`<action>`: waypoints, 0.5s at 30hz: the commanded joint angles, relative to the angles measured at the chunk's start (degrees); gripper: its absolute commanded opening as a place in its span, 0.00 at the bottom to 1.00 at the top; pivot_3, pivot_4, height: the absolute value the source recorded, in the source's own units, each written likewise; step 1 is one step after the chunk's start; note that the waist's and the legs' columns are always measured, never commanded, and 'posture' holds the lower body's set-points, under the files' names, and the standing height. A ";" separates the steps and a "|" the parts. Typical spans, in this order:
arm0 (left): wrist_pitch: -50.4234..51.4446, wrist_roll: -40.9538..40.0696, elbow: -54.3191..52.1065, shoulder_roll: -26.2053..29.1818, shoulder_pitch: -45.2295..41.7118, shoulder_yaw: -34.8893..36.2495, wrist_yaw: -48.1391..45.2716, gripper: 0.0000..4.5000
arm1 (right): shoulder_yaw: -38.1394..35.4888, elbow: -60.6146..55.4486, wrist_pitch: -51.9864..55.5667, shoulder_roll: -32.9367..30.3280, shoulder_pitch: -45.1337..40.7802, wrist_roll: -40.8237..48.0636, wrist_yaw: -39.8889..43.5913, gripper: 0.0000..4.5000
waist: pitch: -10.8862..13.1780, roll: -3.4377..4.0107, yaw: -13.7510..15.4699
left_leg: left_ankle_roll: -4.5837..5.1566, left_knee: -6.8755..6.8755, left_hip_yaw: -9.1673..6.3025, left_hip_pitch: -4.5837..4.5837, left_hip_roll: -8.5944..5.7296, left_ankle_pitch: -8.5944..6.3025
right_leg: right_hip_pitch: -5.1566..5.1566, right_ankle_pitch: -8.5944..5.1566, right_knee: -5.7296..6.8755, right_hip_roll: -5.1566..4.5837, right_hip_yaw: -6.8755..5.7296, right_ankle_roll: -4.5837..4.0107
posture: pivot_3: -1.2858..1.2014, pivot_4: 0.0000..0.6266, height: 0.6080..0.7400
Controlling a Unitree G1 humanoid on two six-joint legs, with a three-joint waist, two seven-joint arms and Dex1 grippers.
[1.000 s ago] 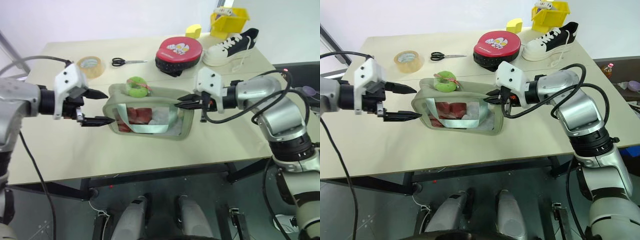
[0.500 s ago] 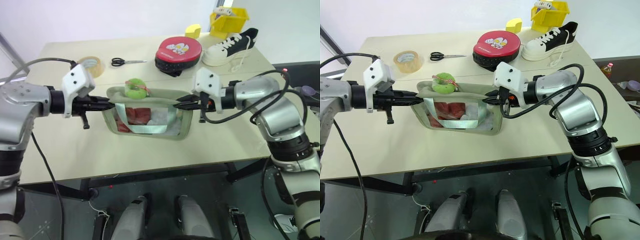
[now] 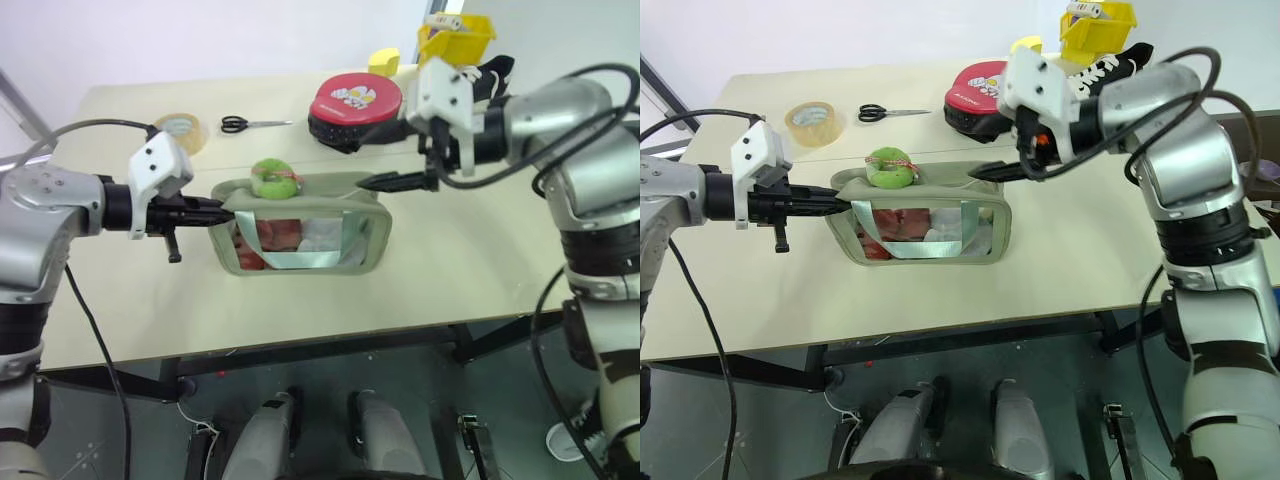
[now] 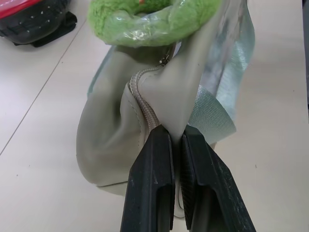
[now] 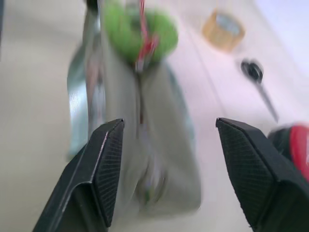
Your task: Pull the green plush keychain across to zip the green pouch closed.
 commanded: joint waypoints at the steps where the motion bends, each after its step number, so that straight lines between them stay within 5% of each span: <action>1: 0.31 -1.09 -1.97 0.18 0.31 0.55 -0.03 0.00 | -1.04 0.24 2.64 6.38 -3.15 1.99 -5.08 0.70 | 0.00 0.01 0.14 | 0.00 -0.02 0.00 0.00 0.00 0.00 | -0.03 0.00 0.02 0.01 0.01 0.00 | 0.52 0.24 1.00; 5: 0.40 -0.79 -2.06 -0.17 0.01 -0.04 0.52 0.00 | 0.84 1.90 2.81 13.81 -3.92 1.88 -8.49 0.70 | -0.01 0.00 0.75 | -0.01 -0.01 -0.04 -0.08 -0.06 0.01 | -0.08 0.09 0.01 0.01 -0.02 0.14 | 0.52 0.24 1.00; 15: 0.47 -0.97 -2.42 0.60 0.65 0.19 0.72 0.00 | 3.89 -0.25 5.22 14.38 -1.35 2.48 -6.92 0.70 | -0.01 0.00 0.35 | -0.02 -0.01 -0.03 -0.03 -0.05 0.01 | -0.08 0.12 0.05 0.06 -0.04 0.18 | 0.52 0.24 1.00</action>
